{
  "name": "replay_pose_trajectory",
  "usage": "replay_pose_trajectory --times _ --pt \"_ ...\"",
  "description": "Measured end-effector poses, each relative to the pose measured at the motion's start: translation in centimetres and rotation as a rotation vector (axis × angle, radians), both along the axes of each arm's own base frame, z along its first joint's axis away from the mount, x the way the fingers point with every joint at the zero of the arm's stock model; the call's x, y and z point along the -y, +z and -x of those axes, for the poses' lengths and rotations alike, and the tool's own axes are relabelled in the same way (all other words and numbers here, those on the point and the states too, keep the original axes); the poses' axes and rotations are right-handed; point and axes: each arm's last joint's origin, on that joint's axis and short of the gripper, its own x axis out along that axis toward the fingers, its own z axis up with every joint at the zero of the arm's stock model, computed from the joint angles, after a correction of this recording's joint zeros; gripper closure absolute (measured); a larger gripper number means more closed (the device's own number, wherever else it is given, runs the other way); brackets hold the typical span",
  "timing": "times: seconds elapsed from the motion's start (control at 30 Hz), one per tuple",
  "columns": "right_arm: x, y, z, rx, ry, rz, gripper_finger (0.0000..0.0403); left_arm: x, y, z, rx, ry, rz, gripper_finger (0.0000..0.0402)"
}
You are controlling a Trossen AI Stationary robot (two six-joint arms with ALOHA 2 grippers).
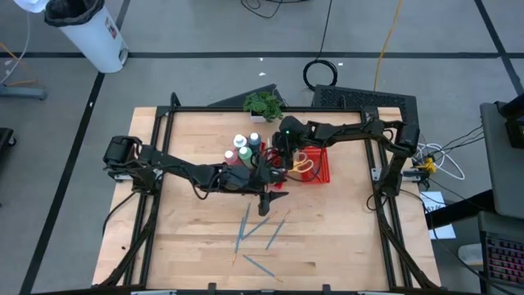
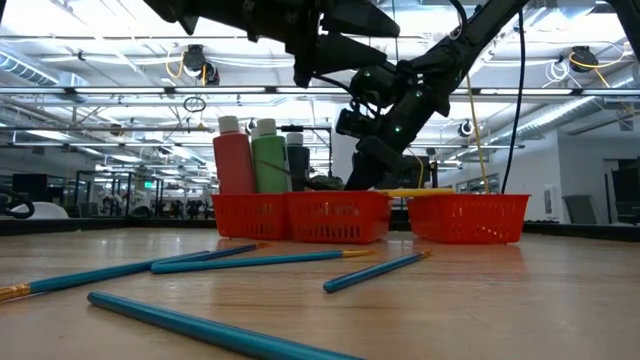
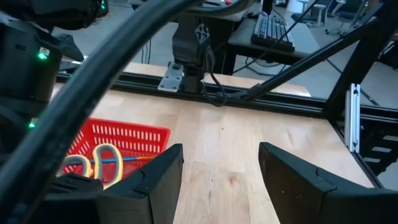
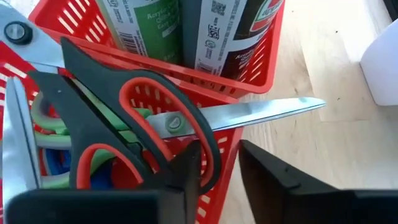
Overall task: Pick & Place Paint Supplies
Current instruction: Adjust the scissors in the middle red bin
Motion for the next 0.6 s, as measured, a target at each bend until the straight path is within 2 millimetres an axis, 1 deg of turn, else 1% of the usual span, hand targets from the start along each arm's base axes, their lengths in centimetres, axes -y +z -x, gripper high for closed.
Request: replay_pose_trajectory --times 0.23,0.3,0.5,0.6 --pt "0.06 0.04 -0.05 0.001 0.021 0.033 0.0387 0.0 0.01 0.0 0.001 0.0 -0.001 0.0183" --pt "-0.02 0.01 -0.06 -0.002 0.03 0.038 0.0393 -0.01 0.01 0.0 0.001 0.0 -0.001 0.0183" --pt "-0.36 0.0 -0.17 -0.008 0.051 0.052 0.0395 0.0 0.0 0.0 0.0 0.0 -0.002 0.0183" --pt "-0.58 0.34 -0.07 -0.006 0.056 0.053 0.0396 0.0 0.01 0.0 0.001 -0.001 -0.002 0.0183"
